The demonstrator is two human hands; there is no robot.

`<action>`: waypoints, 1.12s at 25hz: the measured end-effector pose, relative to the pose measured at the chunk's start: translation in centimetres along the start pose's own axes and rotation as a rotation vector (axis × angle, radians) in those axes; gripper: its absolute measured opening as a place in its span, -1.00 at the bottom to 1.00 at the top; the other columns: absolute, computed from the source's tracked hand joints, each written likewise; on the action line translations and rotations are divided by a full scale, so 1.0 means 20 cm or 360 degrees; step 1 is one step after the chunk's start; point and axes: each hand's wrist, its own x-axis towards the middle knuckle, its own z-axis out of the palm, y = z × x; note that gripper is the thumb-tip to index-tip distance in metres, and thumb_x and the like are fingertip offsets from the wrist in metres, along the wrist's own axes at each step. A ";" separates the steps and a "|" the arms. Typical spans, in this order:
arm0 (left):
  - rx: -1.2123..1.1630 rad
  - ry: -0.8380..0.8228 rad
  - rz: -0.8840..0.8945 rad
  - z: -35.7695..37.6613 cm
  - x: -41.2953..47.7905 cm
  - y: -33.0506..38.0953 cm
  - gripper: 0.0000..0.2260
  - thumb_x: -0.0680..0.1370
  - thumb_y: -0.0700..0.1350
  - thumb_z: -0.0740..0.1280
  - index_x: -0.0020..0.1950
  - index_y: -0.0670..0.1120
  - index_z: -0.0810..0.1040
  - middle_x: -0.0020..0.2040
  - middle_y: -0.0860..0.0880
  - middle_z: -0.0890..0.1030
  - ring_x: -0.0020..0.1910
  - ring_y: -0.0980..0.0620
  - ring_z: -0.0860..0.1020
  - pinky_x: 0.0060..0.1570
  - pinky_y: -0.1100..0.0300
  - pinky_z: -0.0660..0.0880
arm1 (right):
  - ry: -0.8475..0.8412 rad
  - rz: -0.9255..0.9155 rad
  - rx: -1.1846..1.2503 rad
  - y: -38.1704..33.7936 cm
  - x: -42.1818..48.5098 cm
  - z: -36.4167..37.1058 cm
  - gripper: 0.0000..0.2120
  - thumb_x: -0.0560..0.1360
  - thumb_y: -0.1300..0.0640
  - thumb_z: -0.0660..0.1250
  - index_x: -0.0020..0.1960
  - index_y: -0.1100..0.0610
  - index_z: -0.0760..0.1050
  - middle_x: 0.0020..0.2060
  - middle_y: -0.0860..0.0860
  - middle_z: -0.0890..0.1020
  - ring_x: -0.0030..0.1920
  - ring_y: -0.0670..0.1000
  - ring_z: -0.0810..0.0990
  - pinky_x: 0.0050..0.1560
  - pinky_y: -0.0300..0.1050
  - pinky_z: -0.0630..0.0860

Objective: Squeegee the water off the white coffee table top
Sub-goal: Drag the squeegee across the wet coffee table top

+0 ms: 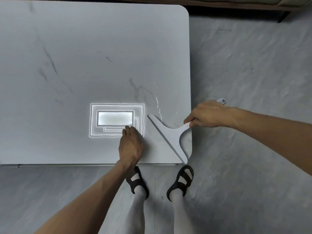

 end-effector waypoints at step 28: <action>-0.0367 0.0348 -0.0374 -0.18 0.06 -0.24 -0.79 0.57 -0.07 0.26 0.09 -0.16 0.58 0.07 -0.13 0.62 0.03 -0.16 0.57 -0.03 0.07 0.50 | 0.0266 0.0011 0.0353 -0.17 0.37 -0.19 -0.72 0.50 -0.20 0.23 0.19 -0.33 0.51 0.13 -0.18 0.63 0.11 0.00 0.55 -0.10 -0.14 0.31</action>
